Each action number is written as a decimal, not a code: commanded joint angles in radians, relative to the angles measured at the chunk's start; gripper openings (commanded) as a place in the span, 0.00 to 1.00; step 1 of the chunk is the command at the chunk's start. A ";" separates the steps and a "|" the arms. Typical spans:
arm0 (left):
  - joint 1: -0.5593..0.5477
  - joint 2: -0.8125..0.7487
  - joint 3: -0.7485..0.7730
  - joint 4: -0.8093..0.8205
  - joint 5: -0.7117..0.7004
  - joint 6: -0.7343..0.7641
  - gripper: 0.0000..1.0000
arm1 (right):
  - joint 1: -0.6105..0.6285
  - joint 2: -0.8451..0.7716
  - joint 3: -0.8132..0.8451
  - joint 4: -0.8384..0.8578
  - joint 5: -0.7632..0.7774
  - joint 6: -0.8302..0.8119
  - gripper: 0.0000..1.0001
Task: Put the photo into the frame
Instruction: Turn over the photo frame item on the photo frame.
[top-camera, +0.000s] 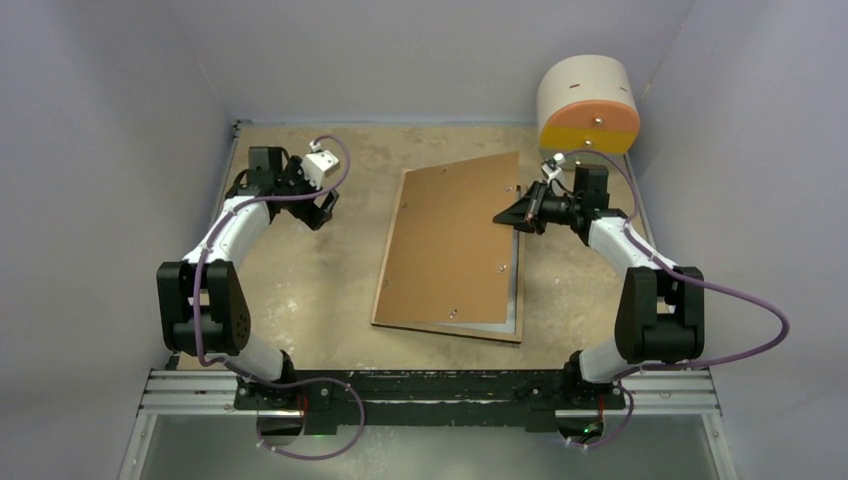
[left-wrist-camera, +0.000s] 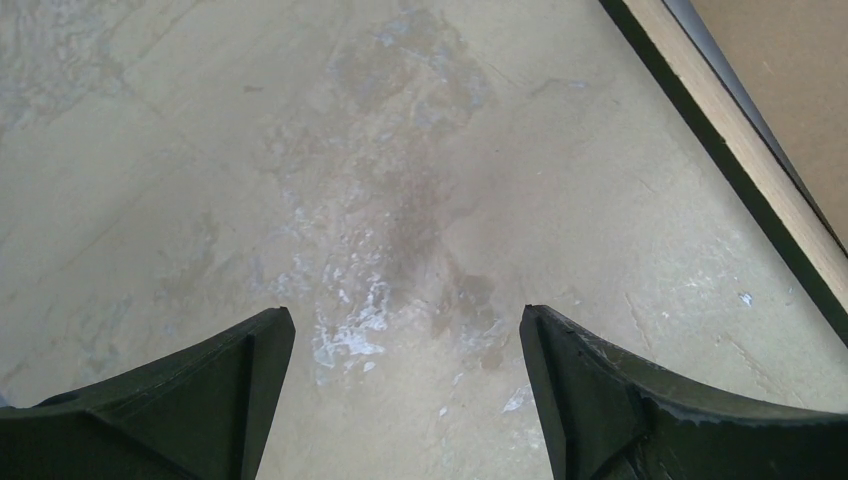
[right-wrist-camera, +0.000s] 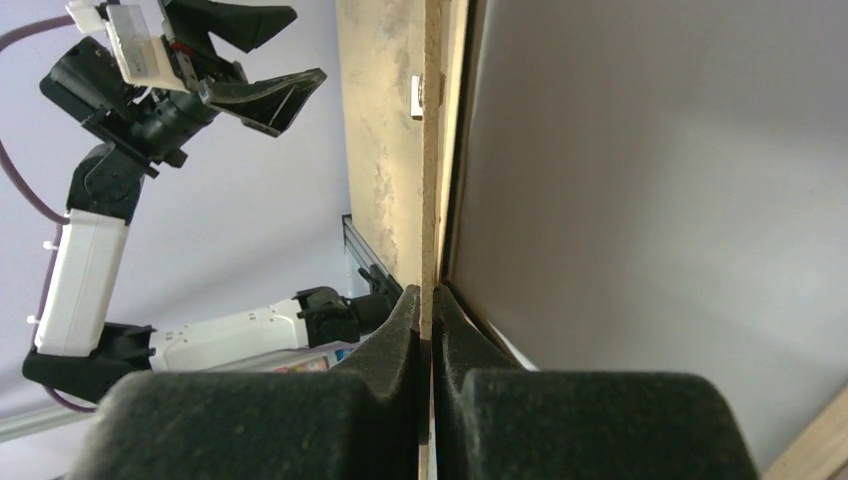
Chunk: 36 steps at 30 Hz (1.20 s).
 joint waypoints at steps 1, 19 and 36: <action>-0.022 0.000 -0.023 0.055 0.004 0.029 0.89 | -0.052 -0.037 -0.033 0.020 -0.109 -0.014 0.00; -0.080 0.016 -0.039 0.031 -0.001 0.054 0.89 | -0.079 0.094 0.016 0.054 -0.154 -0.055 0.00; -0.080 0.002 -0.040 0.001 -0.004 0.078 0.90 | -0.079 0.128 0.082 -0.016 -0.155 -0.124 0.00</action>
